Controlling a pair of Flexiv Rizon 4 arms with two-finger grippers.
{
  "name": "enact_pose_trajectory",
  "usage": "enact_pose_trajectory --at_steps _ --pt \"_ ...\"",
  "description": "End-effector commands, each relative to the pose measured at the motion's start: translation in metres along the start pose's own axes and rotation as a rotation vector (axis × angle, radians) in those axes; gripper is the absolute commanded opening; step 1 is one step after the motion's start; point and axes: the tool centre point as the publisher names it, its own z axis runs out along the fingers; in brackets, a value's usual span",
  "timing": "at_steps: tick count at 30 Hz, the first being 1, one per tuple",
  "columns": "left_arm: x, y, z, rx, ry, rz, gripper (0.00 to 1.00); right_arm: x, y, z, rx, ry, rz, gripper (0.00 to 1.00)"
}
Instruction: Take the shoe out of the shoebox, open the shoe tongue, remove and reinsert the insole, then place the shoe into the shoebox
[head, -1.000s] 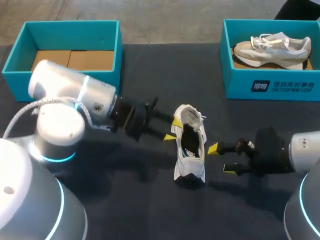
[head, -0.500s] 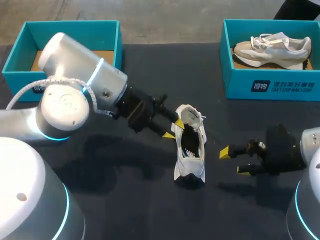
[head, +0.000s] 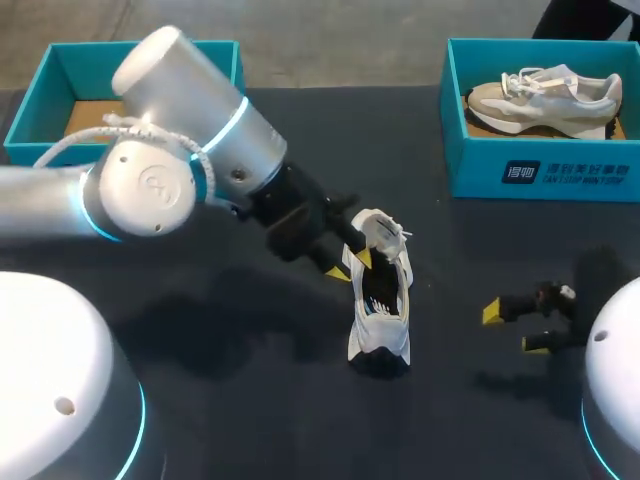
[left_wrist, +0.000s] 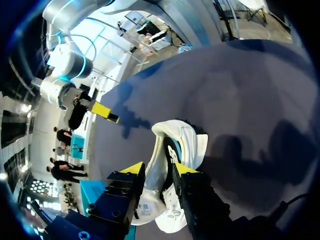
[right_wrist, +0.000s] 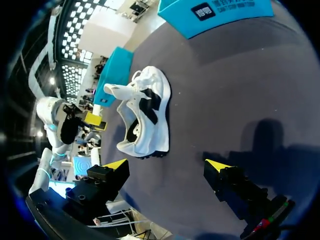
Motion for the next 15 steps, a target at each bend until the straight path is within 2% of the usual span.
enact_pose_trajectory --at_steps 1,6,15 --pt "-0.009 0.001 0.003 0.002 0.152 0.008 0.35 -0.001 -0.007 -0.045 -0.007 -0.013 0.003 1.0" --pt "-0.011 0.0 0.005 0.007 0.175 0.017 0.35 0.001 -0.003 -0.047 0.01 0.023 0.005 1.0" --pt "-0.013 0.003 0.009 -0.005 0.236 0.042 0.35 0.005 0.016 -0.068 0.053 -0.018 0.019 1.0"
